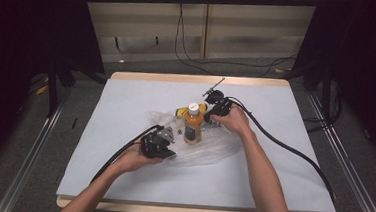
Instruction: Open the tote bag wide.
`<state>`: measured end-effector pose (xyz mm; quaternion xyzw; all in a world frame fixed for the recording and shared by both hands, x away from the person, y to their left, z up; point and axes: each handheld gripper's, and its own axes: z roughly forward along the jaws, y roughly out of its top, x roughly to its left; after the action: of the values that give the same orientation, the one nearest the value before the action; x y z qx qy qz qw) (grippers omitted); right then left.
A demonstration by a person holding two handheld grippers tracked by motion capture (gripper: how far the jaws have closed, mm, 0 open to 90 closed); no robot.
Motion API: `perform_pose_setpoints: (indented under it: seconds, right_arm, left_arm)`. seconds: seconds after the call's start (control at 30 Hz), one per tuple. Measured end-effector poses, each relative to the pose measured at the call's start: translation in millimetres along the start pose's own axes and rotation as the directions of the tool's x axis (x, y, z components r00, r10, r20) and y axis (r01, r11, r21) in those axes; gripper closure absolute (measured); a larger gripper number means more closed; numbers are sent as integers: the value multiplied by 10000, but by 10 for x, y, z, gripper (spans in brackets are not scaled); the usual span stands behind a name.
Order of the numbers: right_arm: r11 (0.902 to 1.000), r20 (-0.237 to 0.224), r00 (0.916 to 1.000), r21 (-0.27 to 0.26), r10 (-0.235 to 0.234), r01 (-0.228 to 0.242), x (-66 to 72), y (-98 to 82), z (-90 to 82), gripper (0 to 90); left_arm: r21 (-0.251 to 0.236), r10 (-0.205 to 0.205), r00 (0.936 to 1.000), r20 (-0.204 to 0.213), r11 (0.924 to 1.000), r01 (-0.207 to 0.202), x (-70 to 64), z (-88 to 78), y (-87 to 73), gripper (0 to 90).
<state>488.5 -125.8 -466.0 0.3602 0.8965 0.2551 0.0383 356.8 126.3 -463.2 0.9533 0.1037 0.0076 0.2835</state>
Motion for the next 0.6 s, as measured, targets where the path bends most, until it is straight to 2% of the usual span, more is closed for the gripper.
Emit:
perform_pose_setpoints:
  seconds: [0.03, 0.07, 0.1, 0.13, 0.17, 0.2, 0.3, 0.37, 0.4, 0.43, 0.47, 0.5, 0.57, 0.6]
  right_arm:
    - [10000, 140, 9999, -60, 53, -52, -19, 22, 14, 900]
    - [9999, 203, 9997, -83, 144, -143, -47, 52, 29, 900]
    - [9997, 373, 9991, -121, 202, -197, -60, 76, 43, 900]
    - [9998, 512, 9986, -90, 154, -150, -82, 99, 53, 900]
    - [9997, 515, 9984, -109, 217, -212, -95, 115, 63, 900]
    - [9993, 641, 9974, -221, 326, -312, -114, 140, 80, 900]
    - [9976, 889, 9943, -415, 590, -555, -134, 174, 110, 900]
    - [9949, 1133, 9896, -588, 887, -824, -159, 186, 125, 900]
    - [9933, 1270, 9865, -656, 1031, -953, -174, 192, 132, 900]
    - [9919, 1314, 9848, -719, 1138, -1051, -182, 200, 140, 900]
    - [9916, 1430, 9827, -721, 1173, -1078, -177, 208, 144, 900]
    - [9922, 1587, 9811, -759, 1103, -993, -168, 215, 152, 900]
    - [9919, 1736, 9784, -782, 1123, -1000, -142, 214, 155, 900]
    - [9926, 1794, 9779, -752, 1077, -955, -118, 208, 153, 900]
  left_arm:
    - [12, -49, 10000, -5, 10000, 49, -2, -17, -22, 900]
    - [19, -41, 9996, 284, 10000, 40, 7, -33, -40, 900]
    - [-170, -63, 9999, 102, 9998, 65, -11, -28, -64, 900]
    - [-162, -67, 10000, 56, 9998, 68, -23, -35, -75, 900]
    - [-1, 31, 9997, 251, 10000, -31, -22, -61, -88, 900]
    - [-52, 31, 9996, 284, 10000, -30, -29, -67, -105, 900]
    - [-207, 28, 10000, 71, 9998, -27, -60, -80, -151, 900]
    - [-290, 42, 9997, 253, 9996, -35, -52, -94, -179, 900]
    - [-76, 67, 9991, 416, 10000, -64, -48, -115, -180, 900]
    - [-331, 38, 9998, 174, 9994, -32, -65, -98, -194, 900]
    - [-378, 6, 10000, -4, 9993, -7, -75, -97, -200, 900]
    - [-377, 0, 9999, 166, 9993, 6, -66, -105, -207, 900]
    - [-514, -178, 9996, 230, 9985, 189, -52, -106, -229, 900]
    - [-573, -141, 9996, 264, 9982, 156, -46, -106, -236, 900]
